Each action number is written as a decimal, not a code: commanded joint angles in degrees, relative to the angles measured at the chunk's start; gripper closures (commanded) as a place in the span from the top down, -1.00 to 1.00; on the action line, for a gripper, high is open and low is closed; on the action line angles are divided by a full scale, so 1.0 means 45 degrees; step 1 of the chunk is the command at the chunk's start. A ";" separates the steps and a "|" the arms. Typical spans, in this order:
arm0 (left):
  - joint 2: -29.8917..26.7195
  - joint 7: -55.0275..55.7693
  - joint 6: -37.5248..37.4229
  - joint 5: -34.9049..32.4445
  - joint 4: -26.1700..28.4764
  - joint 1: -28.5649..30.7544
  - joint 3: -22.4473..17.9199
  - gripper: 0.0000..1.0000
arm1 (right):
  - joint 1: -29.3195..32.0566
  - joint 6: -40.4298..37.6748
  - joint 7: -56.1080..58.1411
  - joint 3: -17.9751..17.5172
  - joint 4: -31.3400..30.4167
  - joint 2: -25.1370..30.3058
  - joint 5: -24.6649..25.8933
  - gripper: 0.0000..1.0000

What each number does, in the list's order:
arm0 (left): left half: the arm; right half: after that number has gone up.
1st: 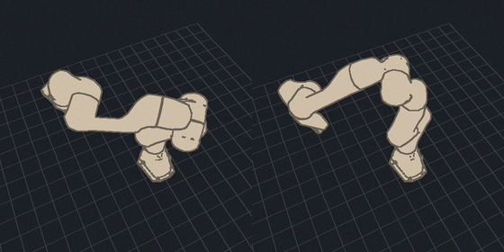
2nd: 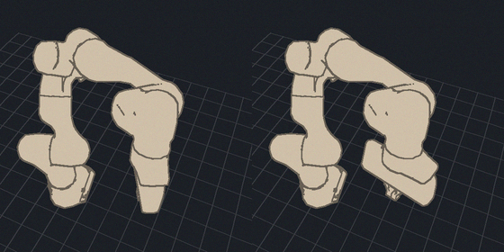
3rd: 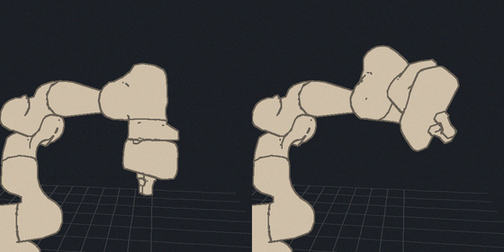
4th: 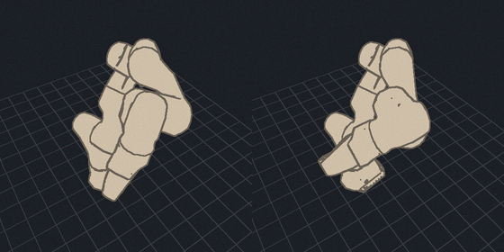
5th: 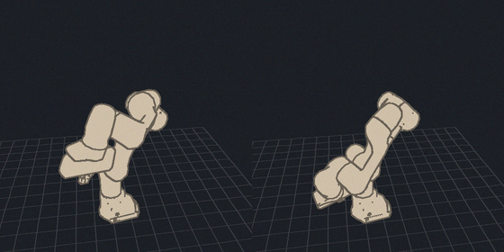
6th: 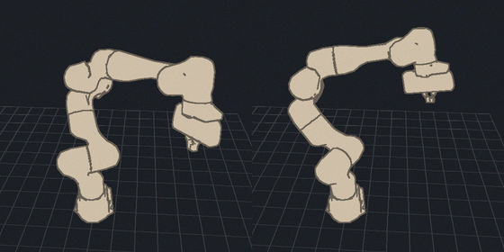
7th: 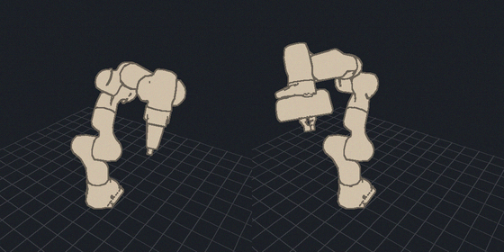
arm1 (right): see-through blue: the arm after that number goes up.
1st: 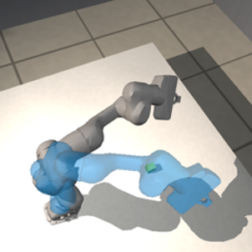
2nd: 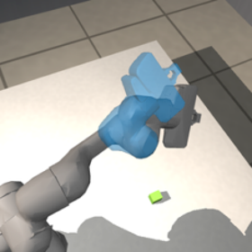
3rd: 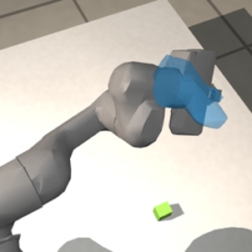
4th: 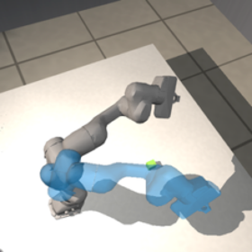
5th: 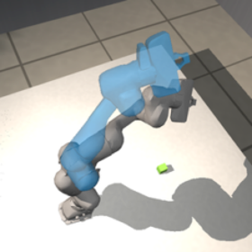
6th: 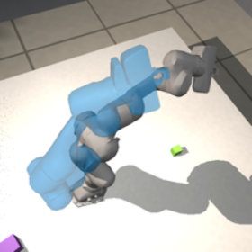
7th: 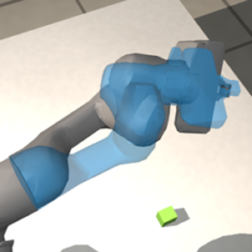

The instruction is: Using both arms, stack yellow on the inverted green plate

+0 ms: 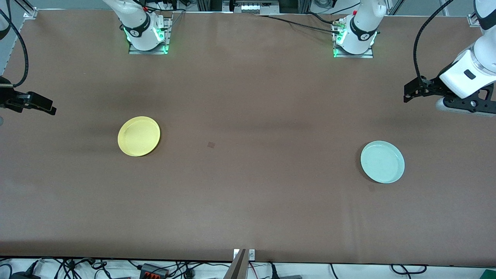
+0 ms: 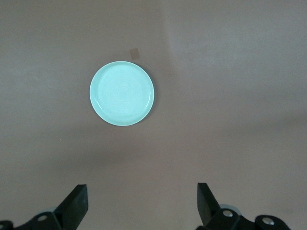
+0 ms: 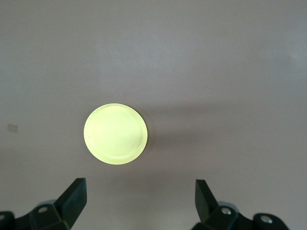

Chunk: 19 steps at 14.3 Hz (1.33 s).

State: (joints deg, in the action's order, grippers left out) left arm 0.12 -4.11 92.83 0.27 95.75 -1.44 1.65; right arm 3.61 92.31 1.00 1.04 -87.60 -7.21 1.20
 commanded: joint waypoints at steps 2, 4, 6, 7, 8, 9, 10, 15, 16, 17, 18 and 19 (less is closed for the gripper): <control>0.0207 -0.0140 0.0075 0.0077 -0.0165 0.0105 0.0024 1.00 | 0.0115 -0.0201 0.0187 -0.0114 -0.0084 0.0197 0.0007 1.00; 0.0265 -0.0140 0.0249 0.0077 -0.0164 0.0105 0.0024 1.00 | 0.0115 -0.0201 0.0187 -0.0114 -0.0064 0.0197 0.0007 1.00; 0.0459 -0.0140 0.0465 0.0077 -0.0164 0.0105 0.0005 1.00 | 0.0154 -0.0220 0.0187 -0.0094 -0.0064 0.0197 0.0007 1.00; 0.0635 -0.0140 0.0640 0.0077 -0.0164 0.0105 -0.0072 1.00 | 0.0154 -0.0259 0.0187 -0.0094 -0.0064 0.0197 0.0007 1.00; 0.0791 -0.0179 0.0719 0.0097 -0.0184 0.0222 -0.0131 1.00 | 0.0154 -0.0298 0.0207 -0.0094 -0.0064 0.0197 0.0045 1.00; 0.0986 -0.0257 0.0739 0.0097 -0.0203 0.0435 -0.0113 1.00 | 0.0154 -0.0299 0.0187 -0.0094 -0.0064 0.0197 0.0046 1.00; 0.1278 -0.0277 0.0739 0.0116 -0.0242 0.0515 -0.0112 1.00 | 0.0135 -0.0299 0.0207 -0.0094 -0.0045 0.0197 0.0065 1.00; 0.3934 -0.0316 0.1460 0.0058 -0.1335 0.1587 -0.0132 1.00 | 0.0096 -0.0279 0.0168 -0.0114 -0.0064 0.0080 0.0007 1.00; 0.4344 -0.0335 0.2139 0.0039 -0.1414 0.1706 -0.0132 1.00 | 0.0076 -0.0279 0.0168 -0.0114 -0.0064 0.0060 0.0007 1.00; 0.4734 -0.0336 0.2880 -0.0213 -0.1376 0.1765 -0.0132 1.00 | 0.0037 -0.0279 0.0168 -0.0114 -0.0064 0.0079 0.0007 1.00; 0.5202 -0.0336 0.3410 -0.0815 -0.1356 0.1882 -0.0132 1.00 | 0.0037 -0.0279 0.0168 -0.0133 -0.0064 0.0118 0.0026 1.00; 0.5652 -0.0336 0.3783 -0.1285 -0.1356 0.1921 -0.0132 1.00 | 0.0017 -0.0298 0.0168 -0.0133 -0.0064 0.0138 0.0026 1.00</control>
State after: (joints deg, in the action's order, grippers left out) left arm 21.33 -4.81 108.13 -2.16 92.48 6.78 0.81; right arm 3.57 91.55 1.05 0.86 -87.63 -7.22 1.20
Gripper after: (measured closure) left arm 0.000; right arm 0.000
